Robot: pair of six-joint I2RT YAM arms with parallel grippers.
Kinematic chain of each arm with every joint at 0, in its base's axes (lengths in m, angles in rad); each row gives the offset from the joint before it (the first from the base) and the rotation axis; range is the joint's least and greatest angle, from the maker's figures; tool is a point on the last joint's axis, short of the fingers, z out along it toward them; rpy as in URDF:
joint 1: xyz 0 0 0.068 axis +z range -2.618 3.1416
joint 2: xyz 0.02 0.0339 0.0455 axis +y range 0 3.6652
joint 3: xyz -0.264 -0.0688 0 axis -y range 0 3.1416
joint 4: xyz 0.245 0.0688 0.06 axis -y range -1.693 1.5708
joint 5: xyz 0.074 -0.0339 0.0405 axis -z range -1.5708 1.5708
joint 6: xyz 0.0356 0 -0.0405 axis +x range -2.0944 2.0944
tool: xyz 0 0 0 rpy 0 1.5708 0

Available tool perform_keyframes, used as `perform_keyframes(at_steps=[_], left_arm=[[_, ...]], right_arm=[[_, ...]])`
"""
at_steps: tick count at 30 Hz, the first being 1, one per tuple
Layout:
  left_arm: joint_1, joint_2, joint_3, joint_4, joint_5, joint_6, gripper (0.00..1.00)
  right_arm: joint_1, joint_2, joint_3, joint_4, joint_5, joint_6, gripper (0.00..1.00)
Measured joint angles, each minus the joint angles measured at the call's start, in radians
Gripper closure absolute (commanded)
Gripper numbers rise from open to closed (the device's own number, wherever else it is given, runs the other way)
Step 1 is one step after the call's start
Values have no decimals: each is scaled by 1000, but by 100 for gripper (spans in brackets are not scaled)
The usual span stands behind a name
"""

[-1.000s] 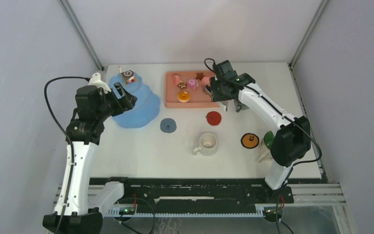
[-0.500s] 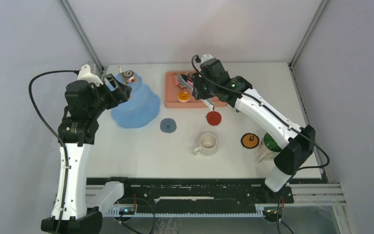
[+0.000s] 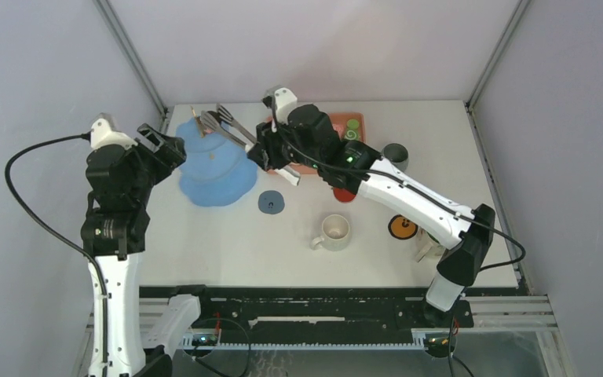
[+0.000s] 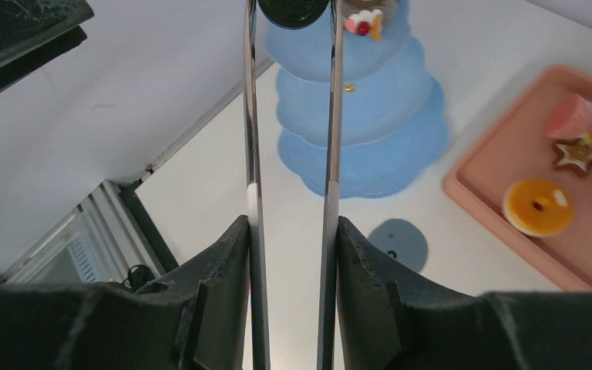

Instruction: Serve the afternoon tea

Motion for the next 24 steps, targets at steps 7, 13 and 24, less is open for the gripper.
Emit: perform_keyframes(at_steps=[7,13,24], left_arm=[[8,1,2,0,-20,-22,18],[8,20,28,-7,-39,-17,18],[8,19,41,-7,-43,-13,18]], right_arm=[[37,94,51,61,-32,-1,77],[42,153,68,74,-35,0,77],[43,250,148,70,-39,1,77]])
